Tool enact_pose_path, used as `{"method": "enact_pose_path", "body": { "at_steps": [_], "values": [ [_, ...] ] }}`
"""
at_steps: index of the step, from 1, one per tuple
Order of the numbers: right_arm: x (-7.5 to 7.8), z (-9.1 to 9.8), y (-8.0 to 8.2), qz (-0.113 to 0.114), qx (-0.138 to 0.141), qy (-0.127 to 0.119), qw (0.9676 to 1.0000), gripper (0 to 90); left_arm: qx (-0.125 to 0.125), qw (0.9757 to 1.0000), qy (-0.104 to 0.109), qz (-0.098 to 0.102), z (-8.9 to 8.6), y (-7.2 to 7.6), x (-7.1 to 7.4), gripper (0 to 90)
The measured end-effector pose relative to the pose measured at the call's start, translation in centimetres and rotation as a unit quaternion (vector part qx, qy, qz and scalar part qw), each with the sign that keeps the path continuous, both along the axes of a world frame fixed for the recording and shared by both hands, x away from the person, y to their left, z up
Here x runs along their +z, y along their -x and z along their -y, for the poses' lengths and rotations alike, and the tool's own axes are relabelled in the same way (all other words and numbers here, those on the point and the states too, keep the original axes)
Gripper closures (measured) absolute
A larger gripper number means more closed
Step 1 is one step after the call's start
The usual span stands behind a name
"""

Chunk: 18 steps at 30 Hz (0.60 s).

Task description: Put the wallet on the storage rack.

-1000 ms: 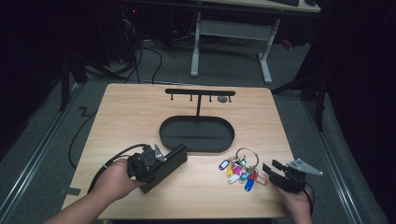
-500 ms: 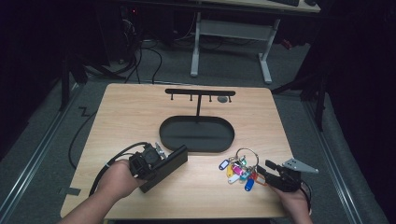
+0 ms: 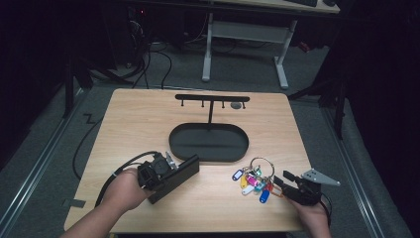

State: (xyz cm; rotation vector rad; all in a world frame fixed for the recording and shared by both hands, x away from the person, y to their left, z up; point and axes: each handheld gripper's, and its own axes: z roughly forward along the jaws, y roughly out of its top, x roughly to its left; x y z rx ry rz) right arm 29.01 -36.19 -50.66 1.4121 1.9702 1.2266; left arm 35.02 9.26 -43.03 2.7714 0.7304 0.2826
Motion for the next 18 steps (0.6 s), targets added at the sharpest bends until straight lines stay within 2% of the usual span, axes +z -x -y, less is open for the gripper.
{"method": "enact_pose_path", "body": {
  "at_steps": [3, 4, 8, 11, 16, 18],
  "values": [
    [-0.1, 0.1, -0.2, -0.002, -0.006, 0.006, 1.0, 48.6, -0.021, 0.9997, -0.007, 0.01, 0.2, 0.0, 0.1, 74.1],
    [0.0, -0.1, -0.2, 0.0, -0.008, 0.018, 0.9998, 48.6, -0.027, 0.9995, -0.006, 0.014, 0.3, 0.0, 0.0, 74.4],
    [-0.1, -0.4, -0.2, -0.004, -0.007, 0.023, 0.9997, 48.6, -0.037, 0.999, -0.004, 0.027, 0.5, 0.2, 0.0, 74.7],
    [-0.4, -0.6, -0.3, -0.01, -0.005, 0.026, 0.9996, 47.7, -0.055, 0.9973, -0.007, 0.047, 0.7, 0.6, 0.1, 74.9],
    [-0.4, -0.8, -0.5, -0.007, -0.009, 0.032, 0.9994, 47.0, -0.067, 0.9953, 0.001, 0.069, 0.5, 1.1, 0.8, 75.1],
    [-0.4, -0.8, -0.5, -0.011, -0.012, 0.031, 0.9994, 47.0, -0.074, 0.9938, -0.001, 0.083, 0.6, 1.3, 1.3, 75.2]
  ]
}}
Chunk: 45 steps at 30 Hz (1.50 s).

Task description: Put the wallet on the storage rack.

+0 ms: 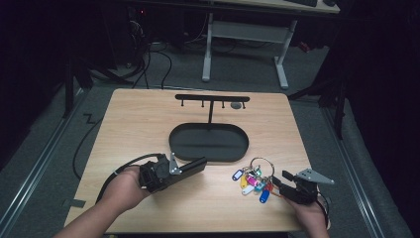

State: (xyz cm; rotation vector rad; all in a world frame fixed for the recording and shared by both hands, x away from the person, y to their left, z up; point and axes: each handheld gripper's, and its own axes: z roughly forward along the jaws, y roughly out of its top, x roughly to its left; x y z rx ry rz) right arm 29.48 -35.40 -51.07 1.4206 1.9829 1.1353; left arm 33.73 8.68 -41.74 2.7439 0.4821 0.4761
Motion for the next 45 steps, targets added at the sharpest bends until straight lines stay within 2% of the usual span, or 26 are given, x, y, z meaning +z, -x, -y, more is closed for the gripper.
{"method": "enact_pose_path", "body": {
  "at_steps": [2, 7, 14, 19, 22, 26, 28, 31, 38, 45],
  "values": [
    [-0.1, 0.1, 0.0, -0.002, 0.001, 0.001, 1.0, 46.7, -0.012, 0.9997, -0.008, 0.018, 0.3, 0.4, 0.5, 75.3],
    [-0.1, 0.1, -0.2, -0.005, 0.005, -0.002, 1.0, 43.7, -0.037, 0.9982, -0.019, 0.043, 1.3, 1.0, 1.7, 75.3],
    [-0.1, 0.1, -0.3, 0.0, 0.012, 0.002, 0.9999, 43.5, -0.055, 0.9946, -0.017, 0.086, 2.0, 1.0, 2.8, 75.2],
    [-0.2, 0.1, -0.4, -0.003, 0.011, -0.001, 0.9999, 43.5, -0.063, 0.9927, -0.018, 0.1, 2.6, 0.6, 2.8, 75.2],
    [-0.1, 0.2, -0.4, -0.003, 0.009, -0.005, 0.9999, 43.5, -0.074, 0.9907, -0.023, 0.112, 3.4, 0.1, 2.3, 75.2],
    [-0.1, 0.3, -0.4, -0.002, 0.008, -0.006, 0.9999, 43.6, -0.095, 0.9861, -0.034, 0.132, 4.3, -0.3, 1.5, 75.3],
    [-0.1, 0.4, -0.4, 0.0, 0.008, -0.005, 1.0, 43.6, -0.099, 0.9849, -0.036, 0.138, 4.6, -0.6, 1.3, 75.4],
    [-0.1, 0.6, -0.3, 0.0, 0.004, -0.009, 1.0, 43.6, -0.107, 0.9816, -0.043, 0.152, 5.1, -1.0, 1.0, 75.4],
    [-0.1, 0.7, -0.2, 0.002, 0.005, -0.008, 1.0, 43.7, -0.125, 0.9716, -0.054, 0.193, 5.9, -2.0, 0.5, 75.3],
    [0.0, 0.7, -0.2, 0.003, 0.004, -0.008, 1.0, 43.8, -0.141, 0.9651, -0.068, 0.211, 6.6, -3.5, -0.5, 75.3]
  ]
}}
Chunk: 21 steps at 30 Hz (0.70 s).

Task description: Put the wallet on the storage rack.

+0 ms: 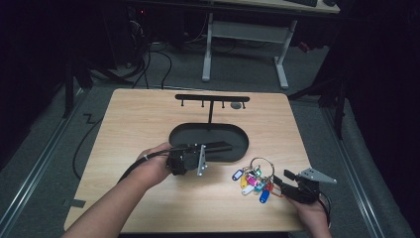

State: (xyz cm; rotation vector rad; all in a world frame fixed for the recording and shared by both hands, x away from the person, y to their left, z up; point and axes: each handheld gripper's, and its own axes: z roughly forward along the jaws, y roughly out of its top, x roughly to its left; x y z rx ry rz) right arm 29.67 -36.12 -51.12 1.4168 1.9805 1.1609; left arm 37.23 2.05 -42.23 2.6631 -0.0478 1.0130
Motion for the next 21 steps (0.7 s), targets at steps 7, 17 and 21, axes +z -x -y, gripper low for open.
{"method": "enact_pose_path", "body": {
  "at_steps": [7, 17, 21],
  "values": [
    [0.0, 0.1, 0.1, 0.0, -0.003, -0.001, 1.0, 44.2, -0.005, 0.9999, -0.009, 0.007, 1.5, -1.7, -1.0, 75.3],
    [-0.1, 0.2, 0.1, -0.002, -0.003, -0.004, 1.0, 44.3, -0.018, 0.9994, -0.015, 0.024, 3.4, -3.7, -1.1, 75.1],
    [-0.1, 0.2, 0.0, -0.001, 0.001, -0.002, 1.0, 44.3, -0.028, 0.9991, -0.014, 0.027, 3.6, -4.4, -0.9, 75.2]
  ]
}}
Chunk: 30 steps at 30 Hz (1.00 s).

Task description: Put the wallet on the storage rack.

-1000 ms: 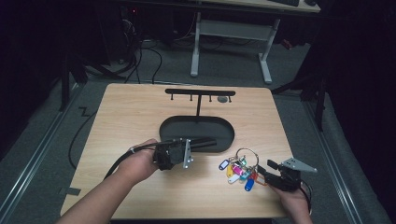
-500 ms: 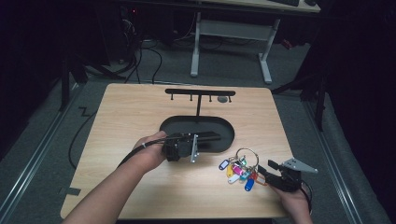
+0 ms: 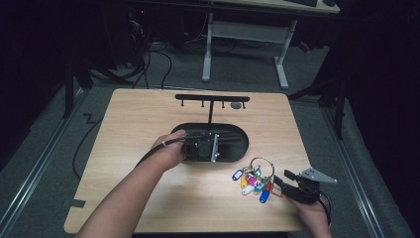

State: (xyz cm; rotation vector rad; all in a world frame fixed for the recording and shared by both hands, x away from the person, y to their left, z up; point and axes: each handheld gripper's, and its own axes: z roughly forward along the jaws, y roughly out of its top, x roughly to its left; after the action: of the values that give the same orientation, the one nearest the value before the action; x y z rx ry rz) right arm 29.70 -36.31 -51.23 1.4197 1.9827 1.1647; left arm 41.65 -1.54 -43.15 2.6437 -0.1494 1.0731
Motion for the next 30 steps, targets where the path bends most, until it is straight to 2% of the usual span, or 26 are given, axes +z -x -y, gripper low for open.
{"method": "enact_pose_path", "body": {
  "at_steps": [4, 8, 12, 15, 18, 25, 30],
  "values": [
    [0.0, 0.0, -0.1, 0.0, 0.0, -0.003, 1.0, 44.4, -0.003, 1.0, -0.005, 0.008, 0.2, -0.7, 0.1, 75.2],
    [-0.1, 0.1, -0.1, -0.001, -0.001, -0.006, 1.0, 44.5, -0.004, 1.0, 0.001, 0.008, 0.1, -1.4, 0.1, 75.2],
    [-0.1, 0.0, -0.1, -0.004, -0.001, -0.008, 1.0, 44.5, -0.007, 0.9999, -0.008, 0.012, 0.2, -2.1, -0.1, 75.2],
    [-0.1, 0.0, 0.0, -0.003, 0.0, -0.009, 1.0, 44.5, -0.01, 0.9997, -0.016, 0.015, 0.2, -2.7, -0.5, 75.1],
    [-0.1, 0.0, 0.0, -0.003, 0.0, -0.011, 0.9999, 44.5, -0.014, 0.9997, -0.015, 0.014, 0.3, -3.2, -0.9, 75.2],
    [-0.1, -0.1, 0.0, -0.004, 0.003, -0.01, 0.9999, 44.5, -0.016, 0.9993, -0.027, 0.019, 0.7, -3.8, -2.3, 75.1],
    [-0.1, -0.2, 0.0, -0.004, 0.005, -0.008, 0.9999, 44.5, -0.013, 0.9995, -0.024, 0.018, 0.4, -4.3, -2.8, 75.0]
  ]
}}
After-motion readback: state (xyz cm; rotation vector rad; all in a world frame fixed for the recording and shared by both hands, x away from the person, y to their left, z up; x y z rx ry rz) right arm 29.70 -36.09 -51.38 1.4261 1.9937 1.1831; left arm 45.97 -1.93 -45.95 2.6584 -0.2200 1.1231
